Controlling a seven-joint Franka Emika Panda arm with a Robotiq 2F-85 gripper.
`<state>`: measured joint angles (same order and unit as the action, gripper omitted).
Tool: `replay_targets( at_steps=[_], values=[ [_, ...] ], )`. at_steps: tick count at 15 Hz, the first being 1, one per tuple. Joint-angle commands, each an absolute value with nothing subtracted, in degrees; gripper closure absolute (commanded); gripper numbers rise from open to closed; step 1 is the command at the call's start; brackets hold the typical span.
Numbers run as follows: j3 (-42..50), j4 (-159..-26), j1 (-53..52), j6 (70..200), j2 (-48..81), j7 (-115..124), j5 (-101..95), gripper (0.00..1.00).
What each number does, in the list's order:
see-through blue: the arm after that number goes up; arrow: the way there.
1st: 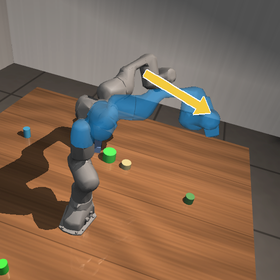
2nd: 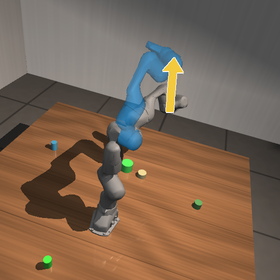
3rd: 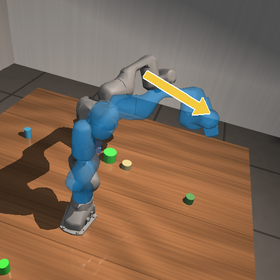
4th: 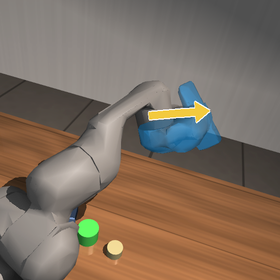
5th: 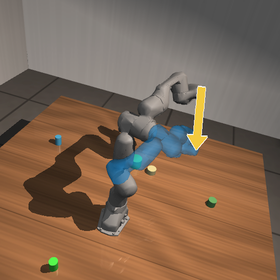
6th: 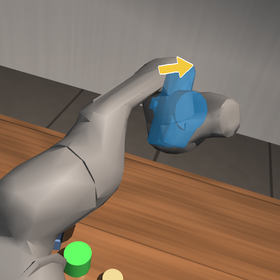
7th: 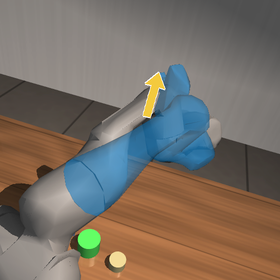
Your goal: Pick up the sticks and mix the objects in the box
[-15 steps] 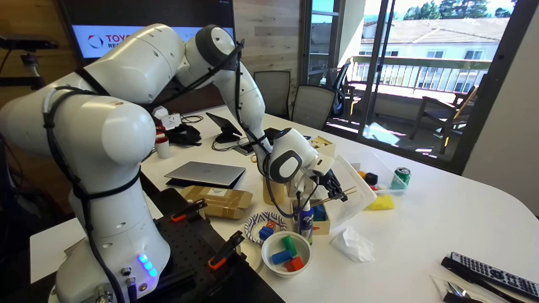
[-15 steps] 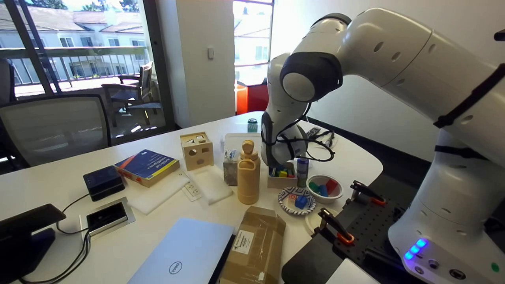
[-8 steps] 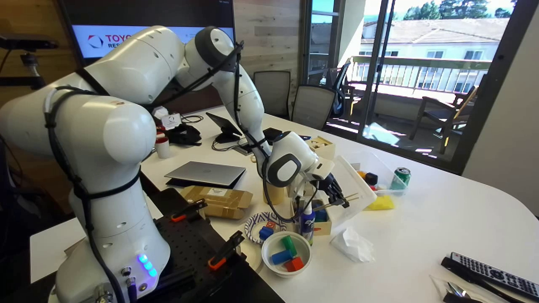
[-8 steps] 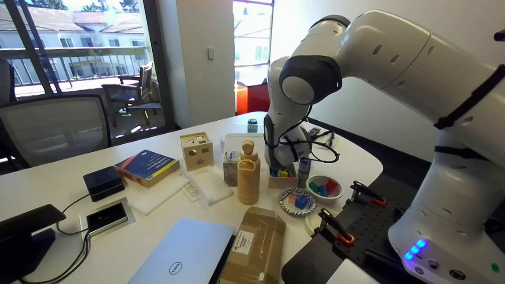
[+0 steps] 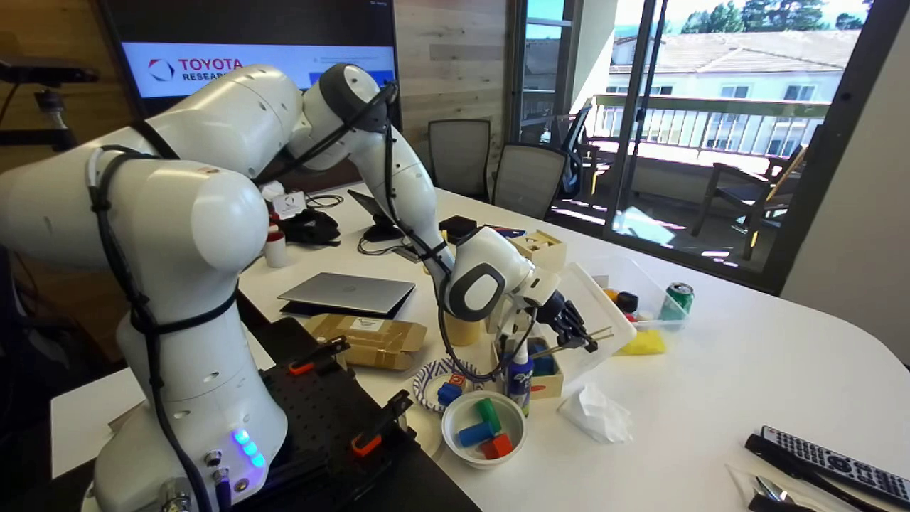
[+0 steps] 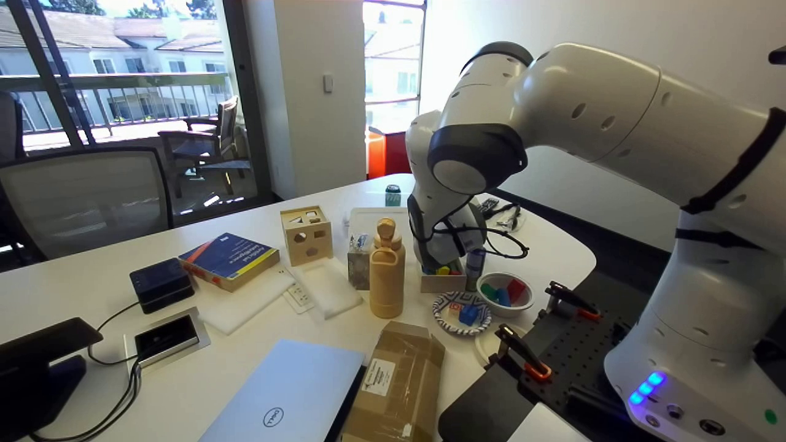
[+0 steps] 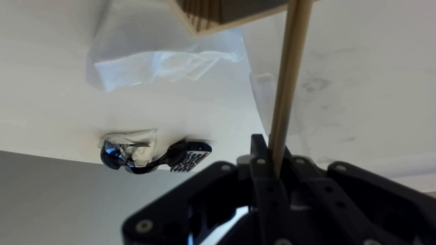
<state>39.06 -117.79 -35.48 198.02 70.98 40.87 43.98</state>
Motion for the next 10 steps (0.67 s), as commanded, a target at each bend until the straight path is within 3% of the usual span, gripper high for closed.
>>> replay_targets(
  at_steps=[1,10],
  values=[
    [38.6,-118.7,-35.2,198.0,70.6,41.1,43.5,0.98],
    [40.5,-127.1,-35.2,198.0,54.7,38.1,34.8,0.98]
  ],
)
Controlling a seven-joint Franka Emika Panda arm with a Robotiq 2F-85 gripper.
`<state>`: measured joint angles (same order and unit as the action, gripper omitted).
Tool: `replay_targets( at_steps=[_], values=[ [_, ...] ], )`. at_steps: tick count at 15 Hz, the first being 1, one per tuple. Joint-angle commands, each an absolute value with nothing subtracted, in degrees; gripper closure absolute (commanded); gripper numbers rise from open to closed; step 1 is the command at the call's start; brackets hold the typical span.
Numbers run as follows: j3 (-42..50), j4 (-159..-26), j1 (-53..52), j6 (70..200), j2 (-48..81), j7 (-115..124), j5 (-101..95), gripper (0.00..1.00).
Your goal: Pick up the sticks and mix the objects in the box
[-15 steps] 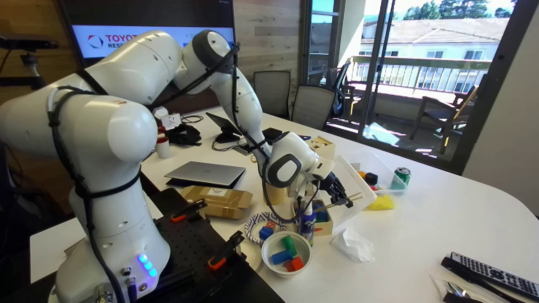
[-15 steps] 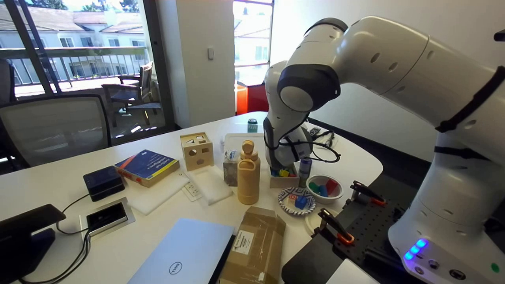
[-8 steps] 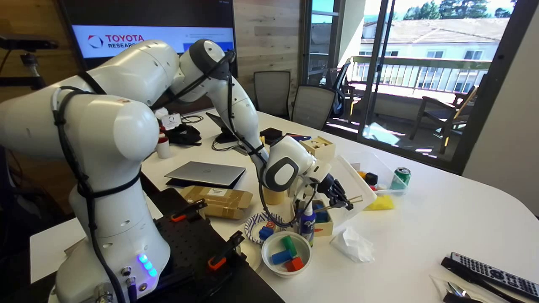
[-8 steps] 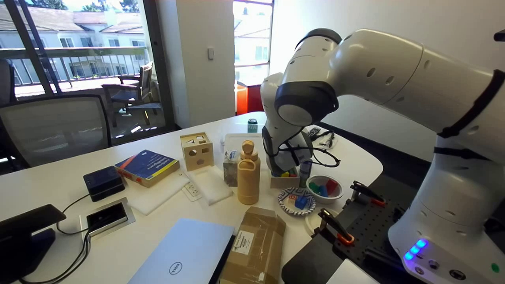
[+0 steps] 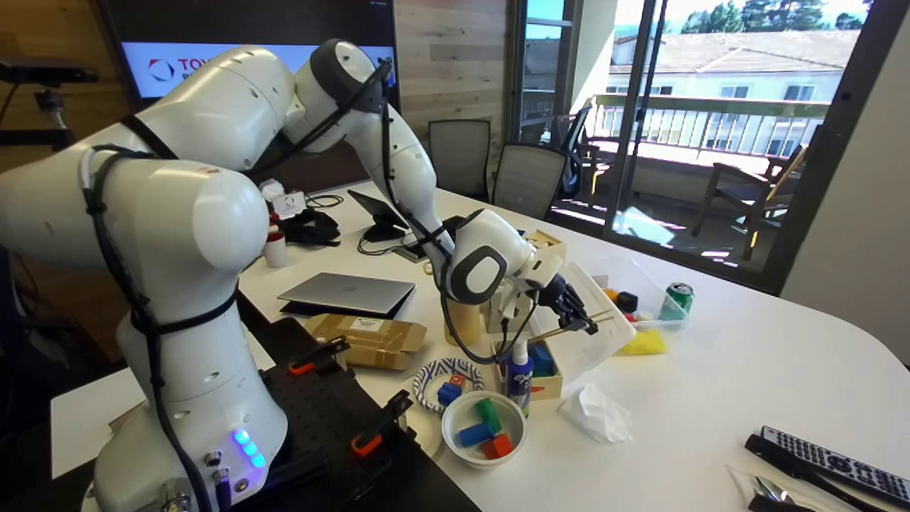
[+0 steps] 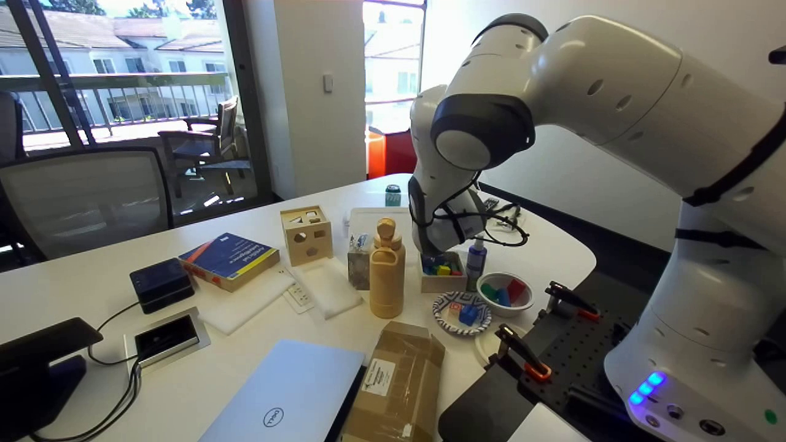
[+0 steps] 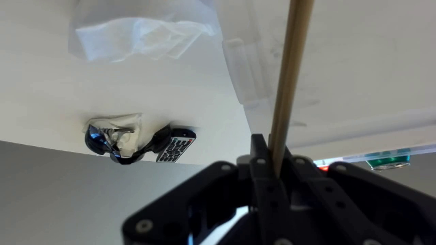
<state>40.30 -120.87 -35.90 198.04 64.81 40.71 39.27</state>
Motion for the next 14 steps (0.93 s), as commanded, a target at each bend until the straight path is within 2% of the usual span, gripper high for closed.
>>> replay_targets(
  at_steps=[1,6,9,11,12,14],
  values=[
    [40.3,-128.5,-34.1,198.0,51.4,37.3,32.4,0.98],
    [38.0,-135.8,-24.9,197.1,37.8,35.4,17.4,0.98],
    [35.8,-140.5,-15.1,195.5,29.8,34.5,7.9,0.98],
    [29.8,-141.3,-5.3,192.5,25.6,26.1,10.6,0.98],
    [29.5,-141.5,-1.4,190.3,24.5,29.4,4.5,0.98],
    [25.2,-140.3,5.0,186.9,23.7,22.6,11.5,0.98]
  ],
)
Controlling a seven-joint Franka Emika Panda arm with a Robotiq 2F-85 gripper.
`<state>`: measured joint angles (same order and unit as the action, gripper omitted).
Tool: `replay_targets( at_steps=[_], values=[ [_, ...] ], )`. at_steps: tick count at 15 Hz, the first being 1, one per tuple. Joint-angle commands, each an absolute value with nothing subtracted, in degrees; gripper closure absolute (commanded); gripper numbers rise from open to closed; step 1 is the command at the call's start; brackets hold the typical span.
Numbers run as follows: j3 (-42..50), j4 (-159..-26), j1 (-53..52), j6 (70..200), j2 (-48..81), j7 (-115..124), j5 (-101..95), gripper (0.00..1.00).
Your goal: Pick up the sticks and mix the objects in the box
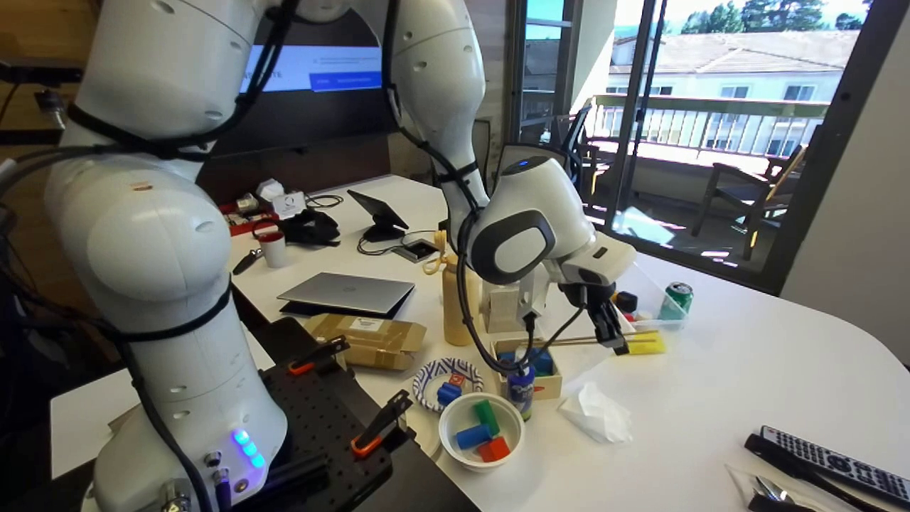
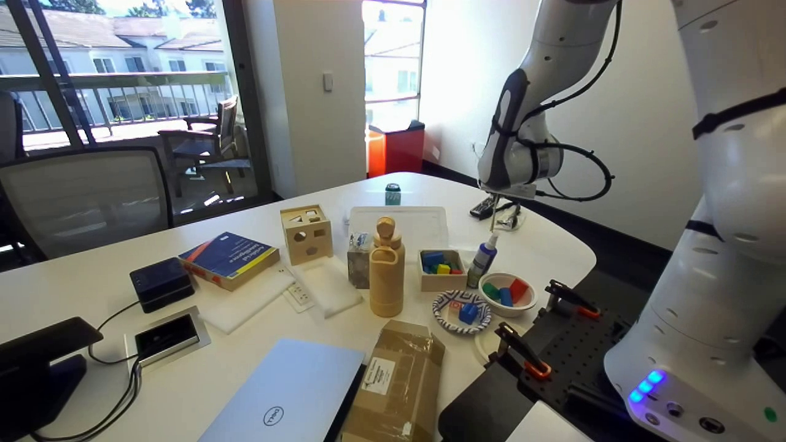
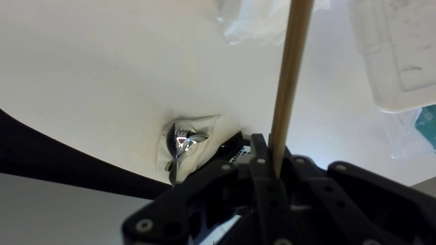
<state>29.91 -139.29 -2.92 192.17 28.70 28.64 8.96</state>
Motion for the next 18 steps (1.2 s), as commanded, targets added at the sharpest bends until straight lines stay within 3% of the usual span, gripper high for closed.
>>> replay_targets(
  at_steps=[1,5,14,18],
  values=[
    [25.5,-139.5,6.1,186.4,24.5,21.5,12.9,0.98],
    [24.7,-137.3,8.0,187.6,27.6,21.8,17.5,0.98],
    [25.8,-129.6,0.9,185.7,44.2,23.9,23.2,0.98],
    [28.6,-124.7,-2.3,178.9,50.7,24.1,23.2,0.98]
  ],
)
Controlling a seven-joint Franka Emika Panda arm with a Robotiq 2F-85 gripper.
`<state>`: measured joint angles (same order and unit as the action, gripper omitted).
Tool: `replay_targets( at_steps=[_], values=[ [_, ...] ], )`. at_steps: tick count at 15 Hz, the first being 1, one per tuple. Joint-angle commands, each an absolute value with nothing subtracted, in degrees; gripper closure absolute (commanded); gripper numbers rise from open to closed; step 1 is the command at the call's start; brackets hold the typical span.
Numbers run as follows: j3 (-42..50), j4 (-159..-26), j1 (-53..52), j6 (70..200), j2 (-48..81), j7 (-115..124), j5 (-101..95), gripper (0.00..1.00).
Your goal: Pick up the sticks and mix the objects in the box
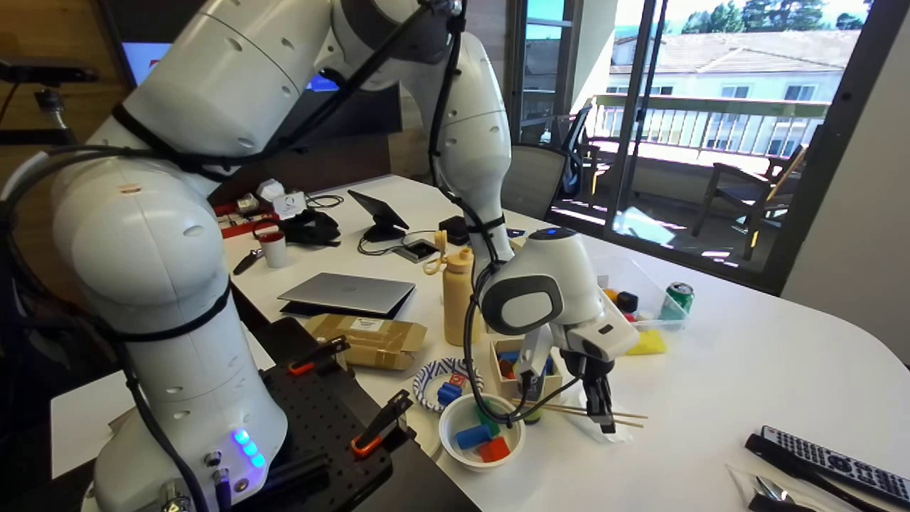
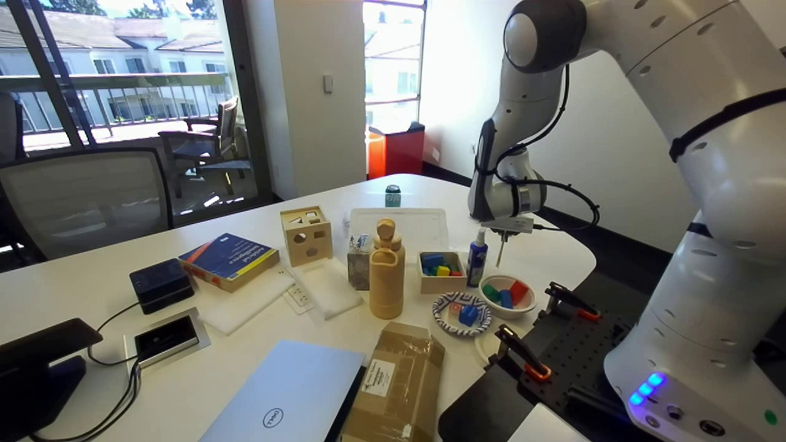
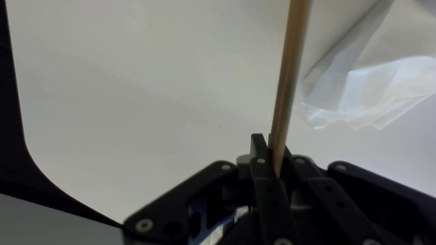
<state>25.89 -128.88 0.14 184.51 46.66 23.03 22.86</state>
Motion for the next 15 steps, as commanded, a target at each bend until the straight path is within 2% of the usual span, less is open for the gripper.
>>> replay_targets(
  at_steps=[1,9,15],
  values=[
    [29.3,-123.6,-2.8,176.9,51.8,24.6,22.6,0.98],
    [30.9,-119.4,-2.6,165.6,52.6,26.0,16.1,0.98],
    [27.4,-121.6,1.6,167.0,47.9,23.3,15.8,0.98]
  ],
)
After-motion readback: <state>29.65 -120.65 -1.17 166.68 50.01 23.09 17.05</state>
